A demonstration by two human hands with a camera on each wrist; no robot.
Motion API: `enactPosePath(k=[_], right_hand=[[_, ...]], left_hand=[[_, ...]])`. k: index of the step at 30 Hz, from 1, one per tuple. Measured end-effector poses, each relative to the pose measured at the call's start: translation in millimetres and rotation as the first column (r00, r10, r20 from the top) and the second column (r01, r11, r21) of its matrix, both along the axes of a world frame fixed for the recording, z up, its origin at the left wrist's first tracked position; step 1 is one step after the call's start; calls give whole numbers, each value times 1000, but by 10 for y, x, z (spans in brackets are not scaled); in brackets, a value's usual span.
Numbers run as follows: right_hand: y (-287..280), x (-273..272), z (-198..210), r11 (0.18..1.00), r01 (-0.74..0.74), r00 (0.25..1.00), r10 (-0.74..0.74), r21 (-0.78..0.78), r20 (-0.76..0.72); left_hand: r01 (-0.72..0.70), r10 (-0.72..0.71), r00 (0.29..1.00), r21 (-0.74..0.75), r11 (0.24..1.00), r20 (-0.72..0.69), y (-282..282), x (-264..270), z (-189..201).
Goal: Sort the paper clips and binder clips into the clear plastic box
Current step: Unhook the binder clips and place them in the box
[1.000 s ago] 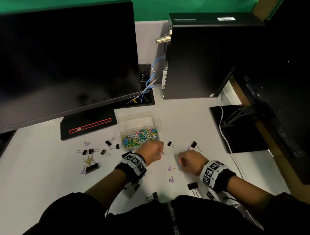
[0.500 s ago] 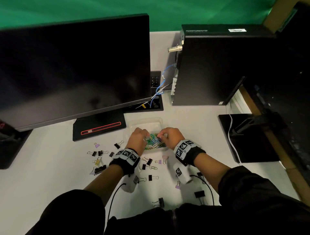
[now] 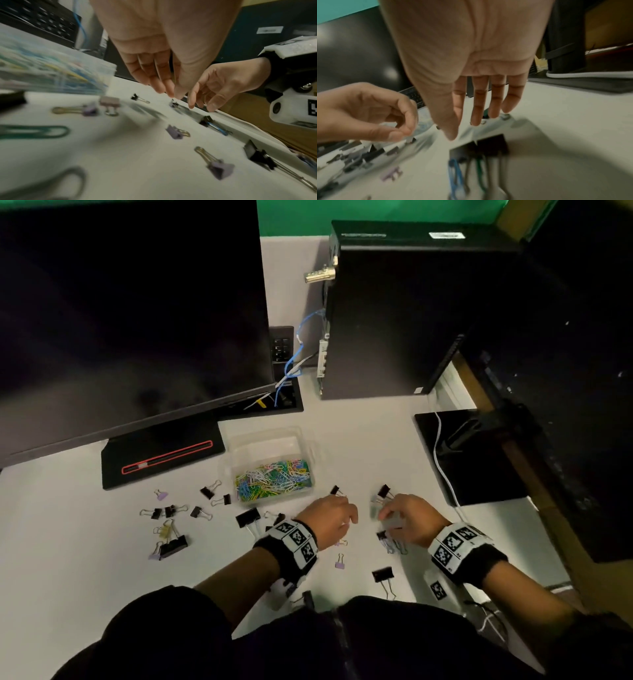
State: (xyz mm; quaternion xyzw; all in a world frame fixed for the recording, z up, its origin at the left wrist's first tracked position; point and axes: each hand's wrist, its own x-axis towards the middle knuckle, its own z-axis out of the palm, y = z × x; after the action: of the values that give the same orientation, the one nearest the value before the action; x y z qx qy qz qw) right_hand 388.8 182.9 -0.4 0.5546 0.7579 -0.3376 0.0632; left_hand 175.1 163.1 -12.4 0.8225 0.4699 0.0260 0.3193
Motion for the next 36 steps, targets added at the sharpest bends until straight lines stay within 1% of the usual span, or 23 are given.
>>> enactPosePath(k=[2,4,7,12,15,18,20,24,26,29,31,34,36], right_hand=[[-90,70,-59,1000,6,1000,-6,0,28],[-149,92,-105,1000,26,1000,-26,-16,11],[-190,80,-145,996,91,996,-91,-26,-24],[-232,16,-199,969,246,954,-249,-37,-168],[-240,11,-222,956,284,929,-292,-69,-227],[-231,50,-211,952,296,914,-306,-78,-265],[-230,70,-215,955,289,922,-296,-66,-248],[-231,54,-211,953,296,929,-304,-67,-213],[-228,37,-178,952,299,929,-306,-64,-207],[-204,61,-135,936,351,914,-351,-37,-203],[-165,113,-114,925,380,907,-376,-18,-192],[-123,192,-100,933,360,928,-356,17,-106],[-123,220,-124,947,321,946,-320,29,-44]], left_hand=[[59,-61,997,-56,997,-47,10,153,-9],[95,-101,993,-96,991,-63,19,293,-11],[95,-104,993,-128,987,-61,10,461,-20],[-56,46,997,-174,983,-61,7,587,-81],[-123,117,992,-196,973,-42,32,585,-119],[-174,176,984,-195,965,-9,41,568,-157],[-194,200,980,-198,961,11,52,550,-161],[-194,202,979,-222,956,16,82,518,-157],[-168,175,985,-237,957,8,88,495,-151],[-99,108,994,-242,965,26,87,465,-158],[-97,108,994,-238,966,34,73,462,-166],[-136,146,989,-219,966,29,37,485,-185],[-127,133,991,-194,973,17,25,500,-202]])
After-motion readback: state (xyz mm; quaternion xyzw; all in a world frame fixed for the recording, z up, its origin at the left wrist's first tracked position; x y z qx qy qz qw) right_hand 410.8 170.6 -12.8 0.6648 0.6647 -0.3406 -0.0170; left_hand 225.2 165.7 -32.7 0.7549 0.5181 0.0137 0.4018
